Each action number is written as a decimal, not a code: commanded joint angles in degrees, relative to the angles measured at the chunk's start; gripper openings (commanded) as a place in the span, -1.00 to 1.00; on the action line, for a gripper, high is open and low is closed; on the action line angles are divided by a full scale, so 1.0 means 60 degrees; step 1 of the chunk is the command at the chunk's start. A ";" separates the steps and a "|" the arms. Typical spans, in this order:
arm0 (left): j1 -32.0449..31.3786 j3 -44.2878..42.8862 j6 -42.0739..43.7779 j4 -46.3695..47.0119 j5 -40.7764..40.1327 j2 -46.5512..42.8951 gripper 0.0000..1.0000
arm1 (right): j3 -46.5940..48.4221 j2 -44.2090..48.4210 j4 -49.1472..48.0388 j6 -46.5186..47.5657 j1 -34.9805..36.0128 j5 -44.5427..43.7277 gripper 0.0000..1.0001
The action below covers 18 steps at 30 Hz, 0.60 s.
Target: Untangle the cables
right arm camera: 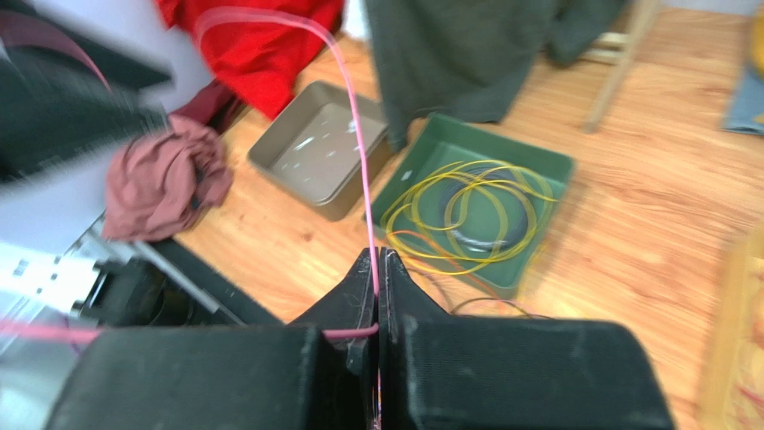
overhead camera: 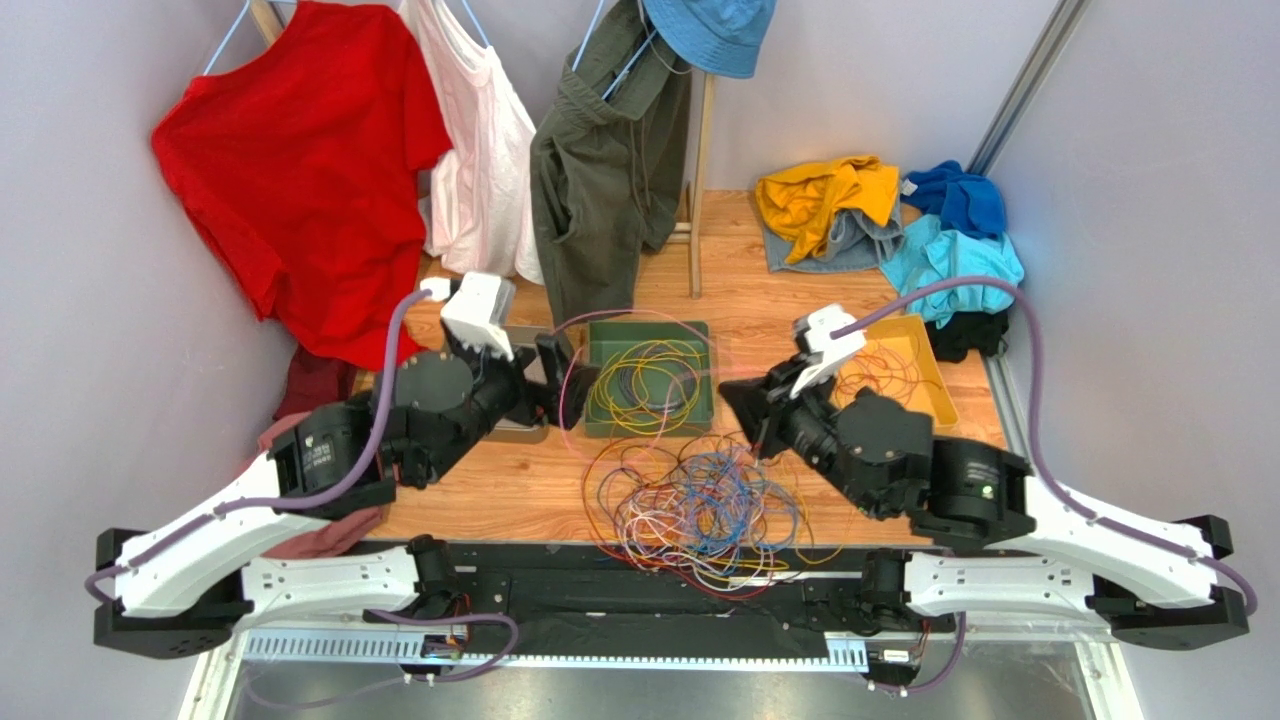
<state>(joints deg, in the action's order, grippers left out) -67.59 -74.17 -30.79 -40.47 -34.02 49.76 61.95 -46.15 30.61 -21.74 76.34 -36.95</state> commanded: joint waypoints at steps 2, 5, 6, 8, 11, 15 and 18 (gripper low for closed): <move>0.0059 0.2029 -0.2261 -0.0109 -0.1390 -0.1304 0.94 | 0.1581 -0.0247 0.2675 -0.0435 0.0022 -0.2012 -1.00; 0.0059 0.3041 -0.3155 -0.0709 -0.1361 -0.1730 0.95 | 0.2051 -0.0291 0.2969 -0.0085 -0.0095 -0.2599 -1.00; 0.0059 0.3277 -0.3334 -0.0784 -0.1318 -0.1817 0.96 | 0.2473 -0.0350 0.3028 0.0033 -0.0255 -0.2732 -1.00; 0.0045 0.3993 -0.3700 -0.0843 -0.1128 -0.2023 0.96 | 0.2900 -0.0554 0.3233 0.0485 -0.0461 -0.3097 -1.00; 0.0045 0.4887 -0.4052 -0.0741 -0.0893 -0.2140 0.97 | 0.3589 -0.0905 0.3423 0.0999 -0.1221 -0.2912 -1.00; 0.0059 0.5827 -0.4390 -0.0318 -0.0410 -0.2111 0.98 | 0.4190 -0.1345 0.3701 0.1250 -0.3705 -0.1433 -1.00; 0.0059 0.6516 -0.4552 0.0371 0.0219 -0.2067 0.98 | 0.4308 -0.1741 0.3746 0.1352 -0.5376 -0.0260 -1.00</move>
<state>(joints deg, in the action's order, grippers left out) -67.40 -38.44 -54.48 -43.86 -37.30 37.32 85.52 -54.24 50.83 -16.56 54.22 -47.27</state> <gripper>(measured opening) 0.987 0.008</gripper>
